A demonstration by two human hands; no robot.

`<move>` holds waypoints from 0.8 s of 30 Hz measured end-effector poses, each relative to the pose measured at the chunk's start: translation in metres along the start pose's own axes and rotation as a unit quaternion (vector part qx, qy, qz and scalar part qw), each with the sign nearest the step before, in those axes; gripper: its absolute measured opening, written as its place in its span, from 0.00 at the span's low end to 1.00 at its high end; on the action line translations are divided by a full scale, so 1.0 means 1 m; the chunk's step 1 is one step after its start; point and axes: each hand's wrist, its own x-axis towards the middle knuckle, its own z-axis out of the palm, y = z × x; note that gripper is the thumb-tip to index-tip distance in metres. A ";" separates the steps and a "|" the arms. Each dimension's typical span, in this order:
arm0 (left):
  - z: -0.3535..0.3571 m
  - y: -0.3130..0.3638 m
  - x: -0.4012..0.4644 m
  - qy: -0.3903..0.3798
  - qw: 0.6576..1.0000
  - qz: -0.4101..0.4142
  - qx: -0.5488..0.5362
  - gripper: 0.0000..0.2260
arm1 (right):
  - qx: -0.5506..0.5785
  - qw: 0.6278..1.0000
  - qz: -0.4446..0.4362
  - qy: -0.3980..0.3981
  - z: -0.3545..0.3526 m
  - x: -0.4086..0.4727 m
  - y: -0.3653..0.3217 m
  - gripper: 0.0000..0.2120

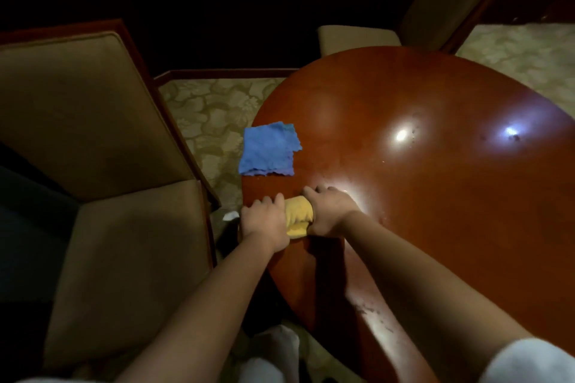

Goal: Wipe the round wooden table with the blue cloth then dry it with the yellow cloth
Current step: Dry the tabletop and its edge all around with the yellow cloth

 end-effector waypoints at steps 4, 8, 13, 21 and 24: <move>0.022 0.028 -0.051 -0.031 1.000 0.005 0.004 0.26 | -0.009 1.000 -0.019 -0.021 0.023 -0.055 0.004 0.32; 0.032 0.043 -0.082 -0.060 0.998 -0.004 -0.005 0.28 | -0.018 0.999 -0.030 -0.022 0.040 -0.087 0.003 0.33; 0.029 0.042 -0.075 -0.082 0.996 -0.016 -0.015 0.28 | -0.042 0.997 -0.045 -0.054 0.029 -0.078 0.000 0.30; 0.009 0.016 -0.008 -0.050 0.997 -0.044 -0.045 0.25 | -0.056 0.996 -0.047 -0.050 -0.008 -0.007 0.003 0.27; -0.003 0.007 0.022 -0.043 0.997 -0.057 -0.044 0.23 | -0.059 0.997 -0.046 -0.033 -0.020 0.025 0.006 0.28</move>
